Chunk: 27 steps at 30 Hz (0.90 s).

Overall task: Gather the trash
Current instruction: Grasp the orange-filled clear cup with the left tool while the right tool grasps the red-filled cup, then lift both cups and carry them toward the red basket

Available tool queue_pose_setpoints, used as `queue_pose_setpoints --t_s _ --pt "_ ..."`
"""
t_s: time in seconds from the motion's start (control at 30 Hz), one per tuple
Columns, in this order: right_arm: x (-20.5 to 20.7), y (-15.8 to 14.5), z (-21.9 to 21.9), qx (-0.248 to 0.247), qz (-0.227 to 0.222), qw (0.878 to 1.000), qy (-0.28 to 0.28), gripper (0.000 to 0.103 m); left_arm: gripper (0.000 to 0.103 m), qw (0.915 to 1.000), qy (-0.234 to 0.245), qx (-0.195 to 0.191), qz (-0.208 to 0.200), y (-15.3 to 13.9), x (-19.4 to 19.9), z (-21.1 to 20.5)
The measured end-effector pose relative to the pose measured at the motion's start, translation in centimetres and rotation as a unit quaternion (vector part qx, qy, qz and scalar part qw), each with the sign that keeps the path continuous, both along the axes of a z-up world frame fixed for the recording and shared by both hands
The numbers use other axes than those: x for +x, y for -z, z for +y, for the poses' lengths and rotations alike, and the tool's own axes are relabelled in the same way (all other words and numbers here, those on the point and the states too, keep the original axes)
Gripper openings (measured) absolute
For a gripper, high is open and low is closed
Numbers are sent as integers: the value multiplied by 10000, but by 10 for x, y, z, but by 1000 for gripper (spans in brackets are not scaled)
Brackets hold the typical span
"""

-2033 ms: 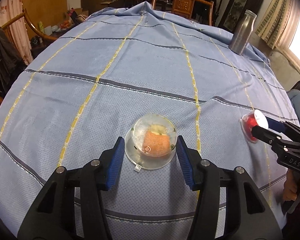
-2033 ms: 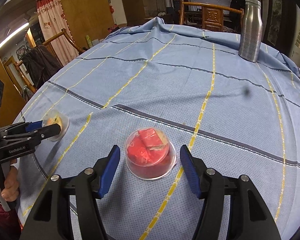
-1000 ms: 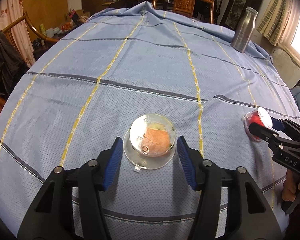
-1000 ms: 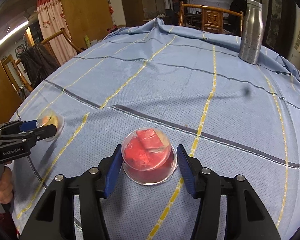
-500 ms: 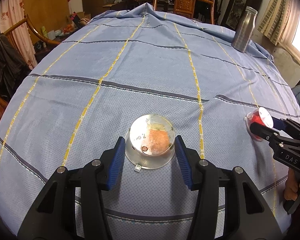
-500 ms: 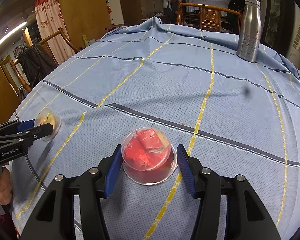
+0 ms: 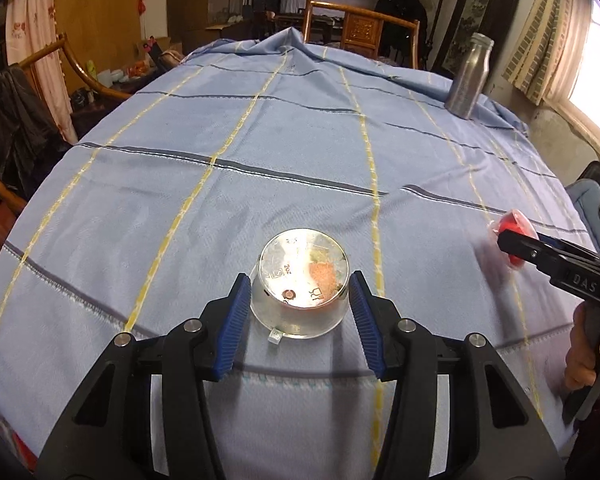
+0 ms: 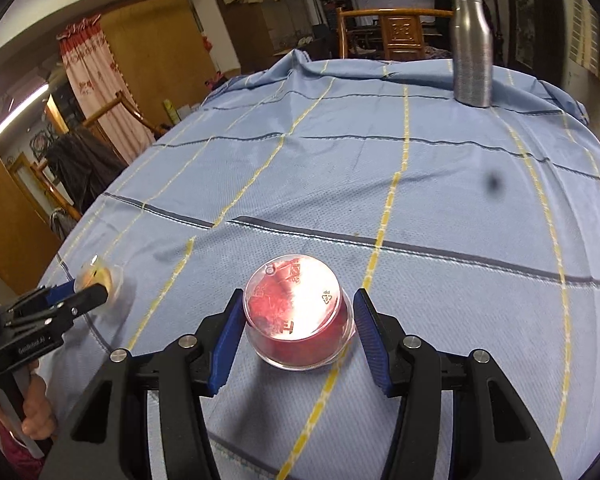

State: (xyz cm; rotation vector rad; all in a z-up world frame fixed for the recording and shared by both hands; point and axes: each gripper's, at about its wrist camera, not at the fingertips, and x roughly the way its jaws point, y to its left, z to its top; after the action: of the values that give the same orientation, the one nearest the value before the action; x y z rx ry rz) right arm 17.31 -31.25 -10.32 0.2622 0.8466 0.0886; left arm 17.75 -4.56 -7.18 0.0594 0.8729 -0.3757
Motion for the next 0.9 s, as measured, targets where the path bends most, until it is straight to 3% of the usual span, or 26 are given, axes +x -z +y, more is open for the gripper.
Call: queue_pose_setpoints --t_s 0.9 --pt "-107 -64 35 -85 -1075 9939 -251 54 50 9951 -15 -190 -968 -60 -103 27"
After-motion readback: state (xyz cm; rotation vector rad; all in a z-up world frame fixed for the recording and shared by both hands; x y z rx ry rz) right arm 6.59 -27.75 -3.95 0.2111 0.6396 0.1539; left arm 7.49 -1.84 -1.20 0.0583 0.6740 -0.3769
